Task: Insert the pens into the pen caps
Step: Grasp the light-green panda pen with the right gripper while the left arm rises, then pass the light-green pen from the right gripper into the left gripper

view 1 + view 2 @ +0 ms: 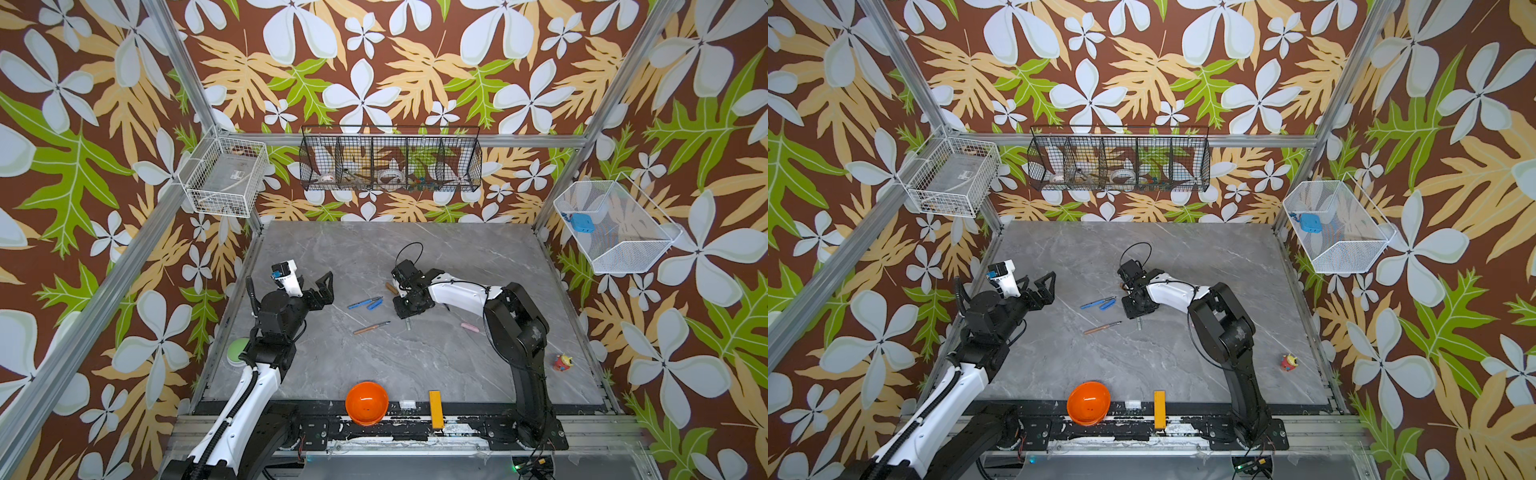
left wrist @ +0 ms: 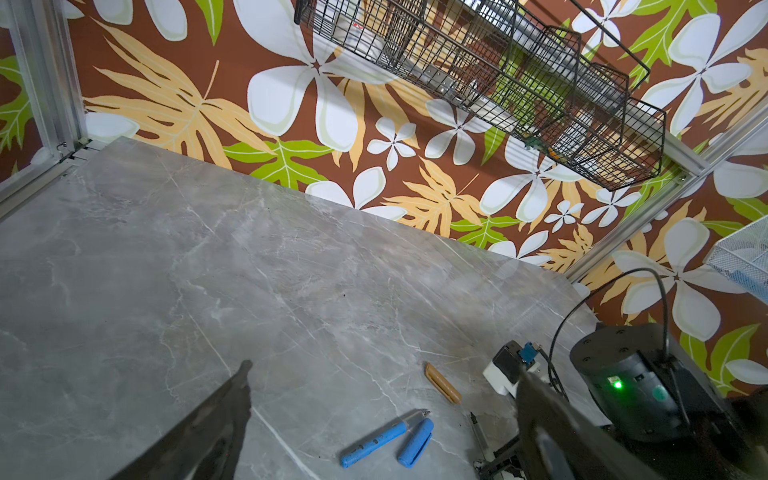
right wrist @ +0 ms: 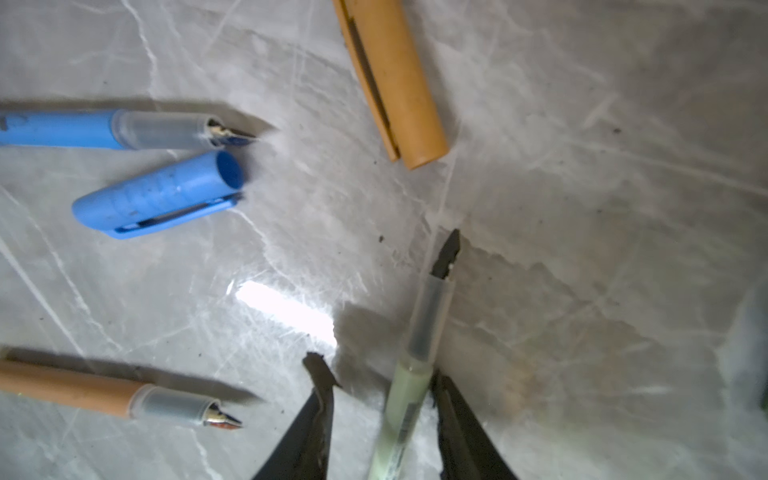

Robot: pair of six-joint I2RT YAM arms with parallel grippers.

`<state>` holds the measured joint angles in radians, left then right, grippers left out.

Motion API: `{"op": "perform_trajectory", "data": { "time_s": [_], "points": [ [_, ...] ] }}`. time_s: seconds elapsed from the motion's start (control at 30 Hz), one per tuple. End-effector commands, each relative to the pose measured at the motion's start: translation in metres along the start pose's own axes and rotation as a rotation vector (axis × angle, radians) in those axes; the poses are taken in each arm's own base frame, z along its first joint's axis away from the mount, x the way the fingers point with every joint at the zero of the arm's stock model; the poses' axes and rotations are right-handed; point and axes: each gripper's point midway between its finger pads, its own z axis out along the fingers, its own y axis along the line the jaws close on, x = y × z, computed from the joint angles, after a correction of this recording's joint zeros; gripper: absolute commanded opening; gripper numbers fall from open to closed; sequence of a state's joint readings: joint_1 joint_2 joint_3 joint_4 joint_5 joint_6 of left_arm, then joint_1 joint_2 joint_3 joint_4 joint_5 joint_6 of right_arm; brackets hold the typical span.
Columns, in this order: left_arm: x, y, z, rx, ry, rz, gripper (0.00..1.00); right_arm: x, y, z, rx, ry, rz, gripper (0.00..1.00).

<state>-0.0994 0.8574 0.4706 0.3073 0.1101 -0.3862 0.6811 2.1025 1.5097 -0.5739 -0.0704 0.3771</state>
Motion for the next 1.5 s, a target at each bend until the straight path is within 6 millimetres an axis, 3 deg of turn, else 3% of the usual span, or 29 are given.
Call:
{"op": "perform_trajectory", "data": {
  "time_s": [0.0, 0.1, 0.37, 0.63, 0.87, 1.07, 1.3, 1.47],
  "points": [
    [0.001, 0.000, 0.000, 0.013, -0.018, 0.005, 1.00, 0.009, -0.008, 0.006, 0.046, 0.037, -0.009, 0.39],
    [0.004, 0.000, 0.000, 0.016, -0.016, 0.002, 1.00, 0.008, -0.011, 0.009, 0.060, 0.035, -0.010, 0.37],
    [0.004, -0.001, 0.000, 0.020, -0.012, 0.007, 1.00, 0.013, -0.012, 0.015, 0.065, 0.052, -0.016, 0.19],
    [0.008, -0.002, 0.005, 0.032, 0.009, -0.011, 1.00, 0.005, -0.010, 0.002, 0.031, -0.021, 0.000, 0.04],
    [0.016, -0.007, 0.006, 0.064, 0.036, -0.015, 1.00, -0.014, -0.006, -0.016, -0.020, -0.110, 0.020, 0.01],
    [0.042, -0.029, 0.013, 0.149, 0.128, 0.002, 1.00, -0.043, -0.005, -0.054, -0.147, -0.283, 0.071, 0.00],
    [0.076, -0.079, 0.021, 0.374, 0.264, -0.023, 1.00, -0.064, -0.010, -0.108, -0.426, -0.529, 0.194, 0.00],
    [0.090, -0.116, 0.016, 0.602, 0.309, -0.130, 1.00, -0.068, 0.012, -0.148, -0.612, -0.664, 0.148, 0.01]
  ]
}}
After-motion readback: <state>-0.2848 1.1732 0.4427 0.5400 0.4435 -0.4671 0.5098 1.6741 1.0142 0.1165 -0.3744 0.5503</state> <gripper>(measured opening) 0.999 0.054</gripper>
